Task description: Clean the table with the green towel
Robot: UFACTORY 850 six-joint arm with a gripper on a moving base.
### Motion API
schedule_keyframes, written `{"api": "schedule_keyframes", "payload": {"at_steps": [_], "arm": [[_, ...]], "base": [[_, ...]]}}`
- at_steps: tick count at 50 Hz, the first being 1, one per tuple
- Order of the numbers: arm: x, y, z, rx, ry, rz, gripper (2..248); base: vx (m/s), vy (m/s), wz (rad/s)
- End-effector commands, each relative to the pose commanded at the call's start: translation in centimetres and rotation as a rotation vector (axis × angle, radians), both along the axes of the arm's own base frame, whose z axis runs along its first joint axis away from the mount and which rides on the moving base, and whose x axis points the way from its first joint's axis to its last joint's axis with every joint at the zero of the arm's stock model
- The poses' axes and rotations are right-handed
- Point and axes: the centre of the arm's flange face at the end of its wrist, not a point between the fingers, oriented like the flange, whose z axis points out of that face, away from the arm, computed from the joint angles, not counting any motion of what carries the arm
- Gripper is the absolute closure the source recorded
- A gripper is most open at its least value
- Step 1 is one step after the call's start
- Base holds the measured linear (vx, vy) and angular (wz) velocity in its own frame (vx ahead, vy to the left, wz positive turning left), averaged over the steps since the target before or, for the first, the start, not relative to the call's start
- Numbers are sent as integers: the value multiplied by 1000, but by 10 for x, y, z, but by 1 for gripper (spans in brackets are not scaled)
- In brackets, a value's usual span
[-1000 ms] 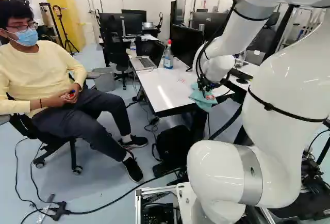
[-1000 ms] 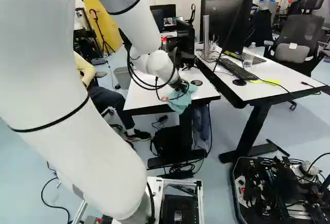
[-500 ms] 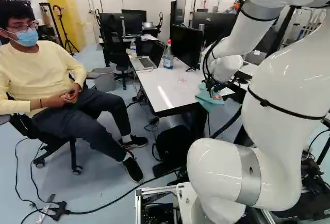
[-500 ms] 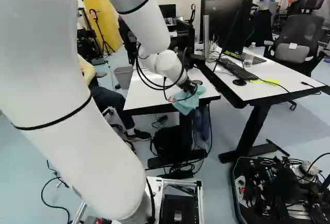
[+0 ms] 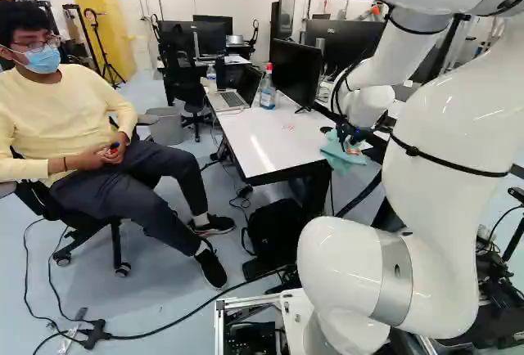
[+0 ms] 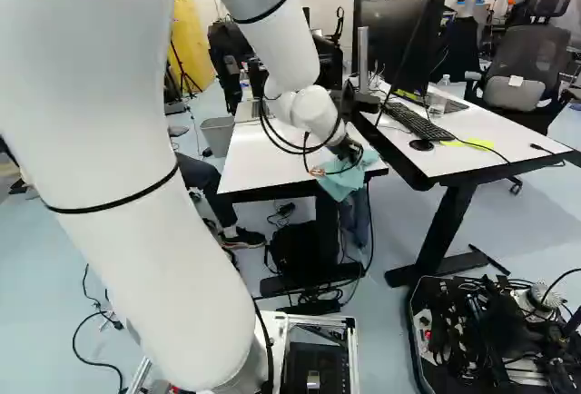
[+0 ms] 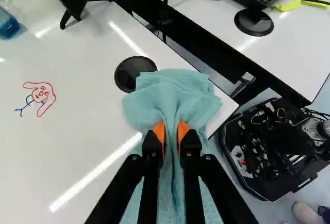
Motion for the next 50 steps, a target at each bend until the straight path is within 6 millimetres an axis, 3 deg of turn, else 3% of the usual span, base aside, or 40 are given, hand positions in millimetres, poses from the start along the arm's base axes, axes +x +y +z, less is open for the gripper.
{"api": "schedule_keyframes", "payload": {"at_steps": [20, 32, 50], "arm": [[36, -3, -1, -5, -10, 27, 200], [48, 13, -1, -5, -11, 66, 200], [46, 44, -1, -3, -7, 121, 200]], "base": [[0, 0, 0], [0, 0, 0], [0, 0, 0]]}}
